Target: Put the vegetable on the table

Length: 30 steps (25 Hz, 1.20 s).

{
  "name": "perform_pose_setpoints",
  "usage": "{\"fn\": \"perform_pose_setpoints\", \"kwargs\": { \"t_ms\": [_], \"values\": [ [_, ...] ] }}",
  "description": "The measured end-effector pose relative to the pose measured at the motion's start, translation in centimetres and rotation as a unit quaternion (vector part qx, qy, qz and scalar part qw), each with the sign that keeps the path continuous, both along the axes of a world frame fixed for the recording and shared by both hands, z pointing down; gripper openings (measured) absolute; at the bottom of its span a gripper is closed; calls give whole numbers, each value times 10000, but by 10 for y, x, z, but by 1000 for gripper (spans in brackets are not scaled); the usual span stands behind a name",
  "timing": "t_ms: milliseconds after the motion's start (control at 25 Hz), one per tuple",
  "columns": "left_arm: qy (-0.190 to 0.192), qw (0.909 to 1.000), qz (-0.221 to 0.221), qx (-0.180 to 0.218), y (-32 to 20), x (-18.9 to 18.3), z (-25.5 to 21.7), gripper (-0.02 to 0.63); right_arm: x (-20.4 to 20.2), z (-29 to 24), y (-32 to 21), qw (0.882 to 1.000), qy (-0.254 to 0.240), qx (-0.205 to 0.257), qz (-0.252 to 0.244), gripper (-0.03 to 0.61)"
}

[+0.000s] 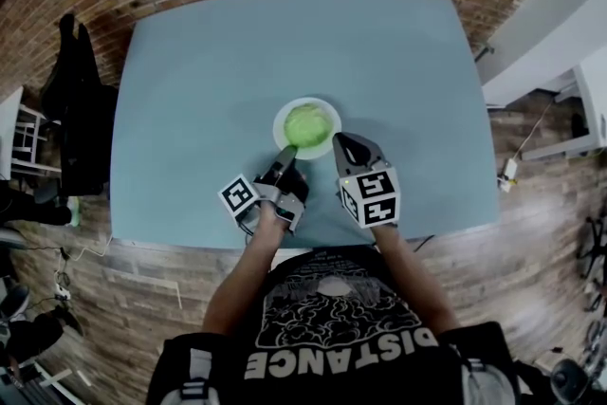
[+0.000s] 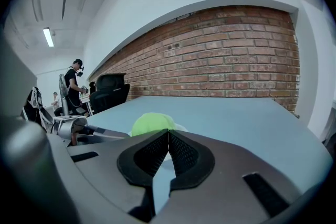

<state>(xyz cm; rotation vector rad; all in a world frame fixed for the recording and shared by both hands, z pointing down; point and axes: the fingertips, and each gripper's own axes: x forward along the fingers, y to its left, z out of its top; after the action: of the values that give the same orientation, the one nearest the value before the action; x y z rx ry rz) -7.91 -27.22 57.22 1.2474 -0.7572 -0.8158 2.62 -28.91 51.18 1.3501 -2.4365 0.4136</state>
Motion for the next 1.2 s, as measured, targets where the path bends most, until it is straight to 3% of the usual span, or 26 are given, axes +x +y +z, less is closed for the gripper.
{"fn": "perform_pose_setpoints", "kwargs": {
  "t_ms": [1200],
  "values": [
    [-451, 9975, 166, -523, -18, -7, 31, 37, -13, 19, -9, 9998, 23, -175, -24, 9]
  ]
}}
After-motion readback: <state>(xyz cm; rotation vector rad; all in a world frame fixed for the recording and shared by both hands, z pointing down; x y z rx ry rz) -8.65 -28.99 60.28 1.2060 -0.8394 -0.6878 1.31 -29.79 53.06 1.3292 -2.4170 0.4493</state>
